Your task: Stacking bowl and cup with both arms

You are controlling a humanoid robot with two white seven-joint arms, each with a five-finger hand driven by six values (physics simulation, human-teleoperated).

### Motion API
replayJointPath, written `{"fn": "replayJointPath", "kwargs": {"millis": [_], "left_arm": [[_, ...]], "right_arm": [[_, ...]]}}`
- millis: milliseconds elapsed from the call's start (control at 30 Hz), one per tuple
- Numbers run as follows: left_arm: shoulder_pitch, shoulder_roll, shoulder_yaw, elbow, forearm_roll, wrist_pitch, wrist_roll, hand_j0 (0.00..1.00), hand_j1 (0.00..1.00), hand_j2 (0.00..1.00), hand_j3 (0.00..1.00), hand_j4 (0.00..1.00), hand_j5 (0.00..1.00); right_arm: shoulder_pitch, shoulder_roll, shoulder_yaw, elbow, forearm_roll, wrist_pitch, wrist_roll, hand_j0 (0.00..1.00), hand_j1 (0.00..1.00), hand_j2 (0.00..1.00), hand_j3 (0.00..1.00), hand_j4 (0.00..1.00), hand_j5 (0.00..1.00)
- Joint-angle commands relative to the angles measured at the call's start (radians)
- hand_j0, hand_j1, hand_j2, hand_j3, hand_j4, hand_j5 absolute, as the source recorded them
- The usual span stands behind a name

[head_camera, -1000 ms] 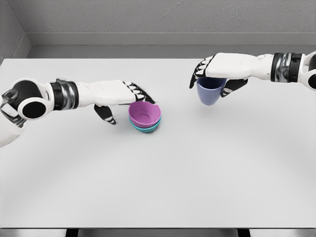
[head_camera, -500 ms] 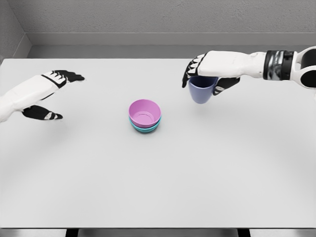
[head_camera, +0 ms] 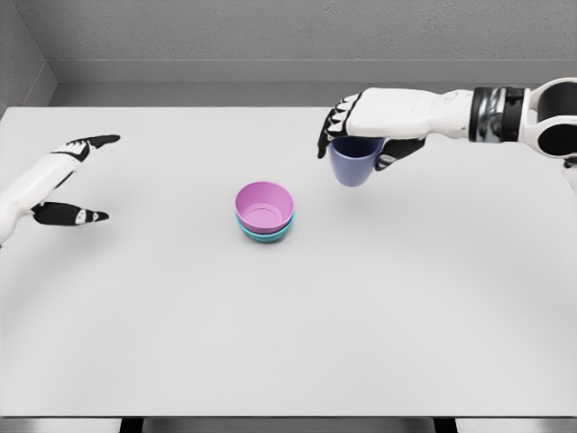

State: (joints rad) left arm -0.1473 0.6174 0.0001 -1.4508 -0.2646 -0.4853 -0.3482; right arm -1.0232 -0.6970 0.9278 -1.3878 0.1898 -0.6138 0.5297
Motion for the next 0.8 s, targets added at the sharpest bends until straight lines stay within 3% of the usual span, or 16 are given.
{"fn": "replayJointPath", "kwargs": {"millis": [0,767], "left_arm": [[0.0,-0.002,0.043,0.01,0.008,0.001,0.0,1.0,1.0,1.0,1.0,1.0,1.0],[-0.003,-0.025,0.055,0.03,0.008,0.001,0.0,1.0,1.0,1.0,1.0,1.0,1.0]], "right_arm": [[0.0,0.005,-0.001,-0.017,-0.006,0.003,-0.001,0.65,0.65,0.65,0.65,0.65,0.65],[-0.009,0.087,0.0,-0.134,-0.003,0.003,0.001,0.66,0.66,0.66,0.66,0.66,0.66]]}}
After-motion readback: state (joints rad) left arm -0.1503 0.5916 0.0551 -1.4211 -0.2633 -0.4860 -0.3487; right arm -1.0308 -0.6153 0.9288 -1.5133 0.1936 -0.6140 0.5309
